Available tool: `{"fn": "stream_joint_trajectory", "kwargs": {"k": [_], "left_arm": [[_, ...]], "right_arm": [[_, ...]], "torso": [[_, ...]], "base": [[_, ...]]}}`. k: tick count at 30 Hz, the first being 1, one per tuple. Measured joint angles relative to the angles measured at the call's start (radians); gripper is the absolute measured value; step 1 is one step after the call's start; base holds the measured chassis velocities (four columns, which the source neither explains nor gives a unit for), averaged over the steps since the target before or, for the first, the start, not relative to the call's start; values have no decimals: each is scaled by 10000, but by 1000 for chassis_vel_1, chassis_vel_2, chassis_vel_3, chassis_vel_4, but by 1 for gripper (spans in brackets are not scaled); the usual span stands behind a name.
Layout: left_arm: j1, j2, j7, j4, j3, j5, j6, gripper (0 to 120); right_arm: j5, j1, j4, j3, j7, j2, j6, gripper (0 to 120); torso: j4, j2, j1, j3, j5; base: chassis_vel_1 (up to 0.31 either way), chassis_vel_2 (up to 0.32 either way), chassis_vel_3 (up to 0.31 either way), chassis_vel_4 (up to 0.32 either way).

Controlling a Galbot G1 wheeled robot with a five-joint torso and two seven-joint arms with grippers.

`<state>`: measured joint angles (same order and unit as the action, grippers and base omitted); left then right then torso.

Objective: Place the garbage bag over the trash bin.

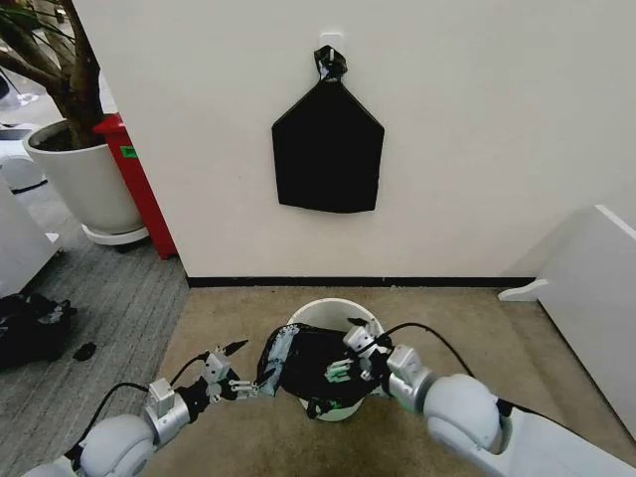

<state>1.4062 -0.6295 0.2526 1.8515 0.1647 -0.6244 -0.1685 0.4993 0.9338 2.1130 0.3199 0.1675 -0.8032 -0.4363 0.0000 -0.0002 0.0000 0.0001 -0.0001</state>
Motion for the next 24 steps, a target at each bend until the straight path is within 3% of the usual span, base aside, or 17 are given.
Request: {"fn": "stream_joint_trajectory", "kwargs": {"k": [20, 24], "left_arm": [[49, -136, 37, 154, 6, 83, -2, 100], [60, -224, 41, 159, -55, 191, 1, 100]], "right_arm": [[-71, -1011, -1004, 995, 530, -970, -160, 100], [196, -1557, -1064, 1480, 1206, -1317, -349, 100]], "torso": [[0, 0, 0, 0, 1], [1, 1, 0, 0, 0]], "base": [[0, 0, 0, 0], [0, 0, 0, 0]]}}
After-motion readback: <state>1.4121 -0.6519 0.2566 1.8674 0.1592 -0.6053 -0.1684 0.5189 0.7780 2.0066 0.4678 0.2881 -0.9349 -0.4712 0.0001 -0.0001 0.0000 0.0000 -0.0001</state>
